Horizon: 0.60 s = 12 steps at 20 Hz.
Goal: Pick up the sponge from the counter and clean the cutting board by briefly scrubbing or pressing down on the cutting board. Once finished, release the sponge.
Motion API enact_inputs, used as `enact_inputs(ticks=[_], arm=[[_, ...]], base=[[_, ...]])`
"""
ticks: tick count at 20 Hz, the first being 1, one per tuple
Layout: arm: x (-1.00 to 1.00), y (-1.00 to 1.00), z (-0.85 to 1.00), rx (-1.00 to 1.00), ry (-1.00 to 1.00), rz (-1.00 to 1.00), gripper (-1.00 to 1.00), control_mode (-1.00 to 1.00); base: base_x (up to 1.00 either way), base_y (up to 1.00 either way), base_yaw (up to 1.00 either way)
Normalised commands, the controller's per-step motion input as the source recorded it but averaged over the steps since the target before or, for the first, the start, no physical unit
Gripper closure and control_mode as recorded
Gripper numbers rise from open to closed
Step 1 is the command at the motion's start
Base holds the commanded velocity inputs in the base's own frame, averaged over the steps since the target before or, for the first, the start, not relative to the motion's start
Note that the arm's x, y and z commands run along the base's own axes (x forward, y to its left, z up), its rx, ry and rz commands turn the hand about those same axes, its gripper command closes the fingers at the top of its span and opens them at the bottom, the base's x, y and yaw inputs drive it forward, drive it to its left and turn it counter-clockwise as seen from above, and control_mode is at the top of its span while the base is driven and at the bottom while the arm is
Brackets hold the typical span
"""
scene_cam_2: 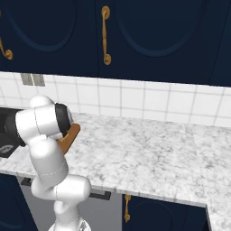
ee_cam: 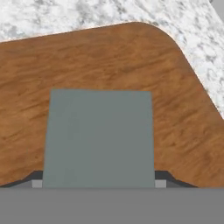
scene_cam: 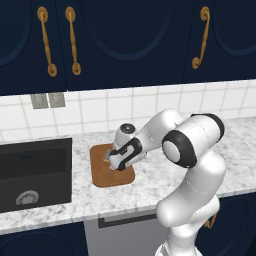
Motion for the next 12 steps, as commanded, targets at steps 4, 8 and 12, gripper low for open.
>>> enact_inputs(ticks=[4, 8, 12], arm=[[0.39, 0.00, 0.00, -0.01, 0.00, -0.03, 1.00, -1.00], [0.12, 0.00, 0.00, -0.04, 0.03, -0.01, 1.00, -1.00], [-0.16, 0.00, 0.00, -0.03, 0.01, 0.00, 1.00, -1.00]], base=[[0.00, 0.00, 0.00], [0.00, 0.00, 0.00], [0.00, 0.00, 0.00]])
